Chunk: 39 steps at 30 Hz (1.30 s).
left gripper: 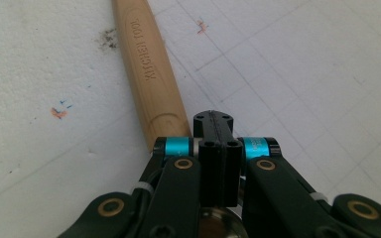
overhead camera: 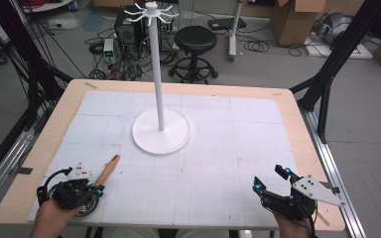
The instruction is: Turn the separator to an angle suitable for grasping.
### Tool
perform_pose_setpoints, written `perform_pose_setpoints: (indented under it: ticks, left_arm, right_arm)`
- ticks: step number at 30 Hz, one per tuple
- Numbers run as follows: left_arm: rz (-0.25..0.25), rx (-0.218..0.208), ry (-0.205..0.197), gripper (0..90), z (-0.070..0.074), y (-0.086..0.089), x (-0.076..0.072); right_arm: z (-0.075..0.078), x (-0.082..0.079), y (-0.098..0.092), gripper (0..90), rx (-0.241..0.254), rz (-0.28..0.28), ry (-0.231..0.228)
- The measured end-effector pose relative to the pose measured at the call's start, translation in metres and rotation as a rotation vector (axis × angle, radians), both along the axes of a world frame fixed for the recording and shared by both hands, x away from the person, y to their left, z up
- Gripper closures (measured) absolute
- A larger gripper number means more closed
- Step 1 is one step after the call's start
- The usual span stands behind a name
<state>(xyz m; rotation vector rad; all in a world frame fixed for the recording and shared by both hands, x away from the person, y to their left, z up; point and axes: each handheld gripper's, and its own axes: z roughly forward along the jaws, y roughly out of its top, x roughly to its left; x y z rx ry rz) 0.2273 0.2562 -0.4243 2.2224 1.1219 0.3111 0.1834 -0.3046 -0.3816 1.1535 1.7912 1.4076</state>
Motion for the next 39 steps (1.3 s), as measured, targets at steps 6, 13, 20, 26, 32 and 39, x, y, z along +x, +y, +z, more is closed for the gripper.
perform_pose_setpoints:
  ticks: [6,13,20,26,32,39]
  left_arm:
    - [0.094,-0.173,-0.1,88.6,0.011,0.012,0.0]
    - [0.221,-0.178,-0.065,89.2,0.0,0.023,0.042]
    - [0.201,-0.149,-0.012,89.4,-0.012,0.013,0.056]
    - [0.146,-0.141,-0.012,89.4,-0.011,0.006,0.055]
    - [0.101,-0.155,-0.039,89.5,-0.004,0.003,0.053]
    - [0.123,-0.248,-0.142,87.5,0.015,0.014,0.034]
  right_arm:
    - [0.0,0.0,0.0,18.7,0.0,-0.002,0.001]
    - [0.0,0.001,0.002,18.8,-0.005,0.0,0.007]
    - [-0.001,0.001,0.001,18.7,-0.005,-0.003,0.008]
    - [-0.001,0.001,0.002,18.7,-0.006,0.001,0.007]
    - [-0.001,0.001,0.001,18.7,-0.006,0.001,0.007]
    - [-0.001,0.001,0.0,18.7,0.0,0.0,0.006]
